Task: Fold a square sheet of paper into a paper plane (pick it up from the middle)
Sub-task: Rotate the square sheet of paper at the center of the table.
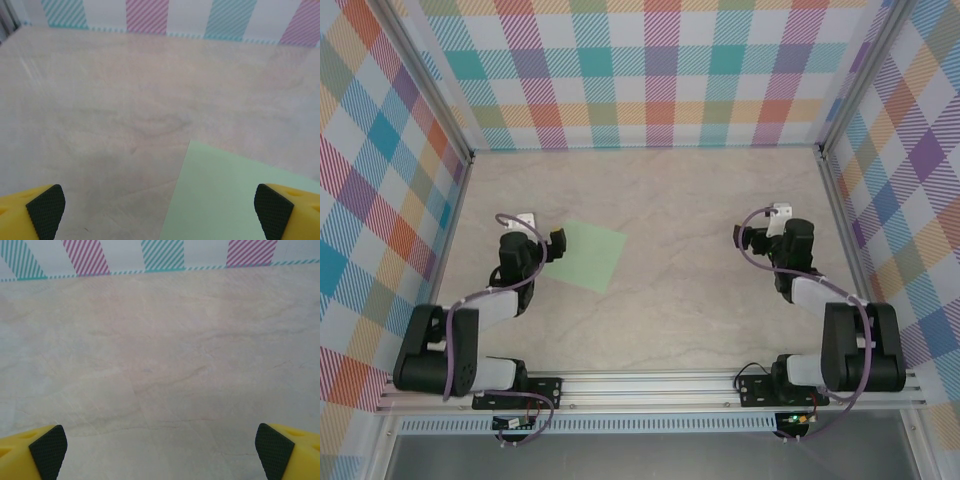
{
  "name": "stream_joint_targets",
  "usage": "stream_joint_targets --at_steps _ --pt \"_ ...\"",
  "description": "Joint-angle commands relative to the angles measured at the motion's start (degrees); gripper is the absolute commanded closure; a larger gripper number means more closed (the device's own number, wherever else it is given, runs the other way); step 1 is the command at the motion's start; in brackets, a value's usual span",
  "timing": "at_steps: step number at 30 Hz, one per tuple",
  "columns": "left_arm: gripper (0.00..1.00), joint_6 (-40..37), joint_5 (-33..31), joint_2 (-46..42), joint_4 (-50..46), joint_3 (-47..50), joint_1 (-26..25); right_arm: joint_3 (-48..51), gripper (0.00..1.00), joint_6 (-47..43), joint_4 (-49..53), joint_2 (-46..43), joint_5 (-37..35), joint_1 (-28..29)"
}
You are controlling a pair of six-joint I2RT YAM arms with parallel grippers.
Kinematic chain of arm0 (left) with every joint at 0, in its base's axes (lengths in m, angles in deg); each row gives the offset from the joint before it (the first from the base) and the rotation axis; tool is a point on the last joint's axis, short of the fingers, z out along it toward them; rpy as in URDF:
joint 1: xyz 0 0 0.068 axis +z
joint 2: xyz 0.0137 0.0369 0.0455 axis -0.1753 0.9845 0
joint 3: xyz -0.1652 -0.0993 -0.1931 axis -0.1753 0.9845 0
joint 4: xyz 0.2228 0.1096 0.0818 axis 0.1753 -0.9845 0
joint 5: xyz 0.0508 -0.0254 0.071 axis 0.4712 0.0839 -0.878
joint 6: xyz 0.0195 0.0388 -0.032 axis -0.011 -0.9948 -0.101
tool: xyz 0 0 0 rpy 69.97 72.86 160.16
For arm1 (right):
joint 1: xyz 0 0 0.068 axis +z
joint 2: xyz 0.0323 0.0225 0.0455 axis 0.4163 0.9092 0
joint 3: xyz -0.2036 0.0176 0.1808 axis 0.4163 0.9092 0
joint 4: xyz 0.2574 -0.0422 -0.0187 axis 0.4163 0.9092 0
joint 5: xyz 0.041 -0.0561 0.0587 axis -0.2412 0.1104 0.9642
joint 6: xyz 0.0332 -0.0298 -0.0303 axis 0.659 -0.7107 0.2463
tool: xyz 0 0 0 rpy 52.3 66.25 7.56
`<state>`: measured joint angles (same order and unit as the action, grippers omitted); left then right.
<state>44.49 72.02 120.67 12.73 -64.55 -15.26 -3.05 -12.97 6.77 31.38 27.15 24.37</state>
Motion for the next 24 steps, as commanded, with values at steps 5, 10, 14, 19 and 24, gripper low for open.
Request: stream_joint_targets --at_steps 5,10,14,19,24 --pt "0.0 6.2 -0.6 -18.3 -18.4 -1.0 1.0 -8.6 0.0 8.9 30.5 -8.2 0.4 0.3" --pt "0.0 11.4 -1.1 -27.2 -33.8 -7.1 1.0 -16.2 0.0 19.0 49.6 -10.6 -1.6 0.3" --pt "0.0 15.6 1.0 -27.4 -46.0 -13.4 1.0 -13.8 0.0 22.1 49.4 -14.4 2.4 0.2" --pt "0.0 16.8 6.7 -26.3 -55.9 -17.7 1.0 -12.1 0.0 23.3 53.4 -16.3 11.9 0.3" --pt "0.0 22.3 4.4 -29.2 -59.3 -16.2 1.0 -8.9 0.0 25.2 52.1 -17.8 21.7 0.2"
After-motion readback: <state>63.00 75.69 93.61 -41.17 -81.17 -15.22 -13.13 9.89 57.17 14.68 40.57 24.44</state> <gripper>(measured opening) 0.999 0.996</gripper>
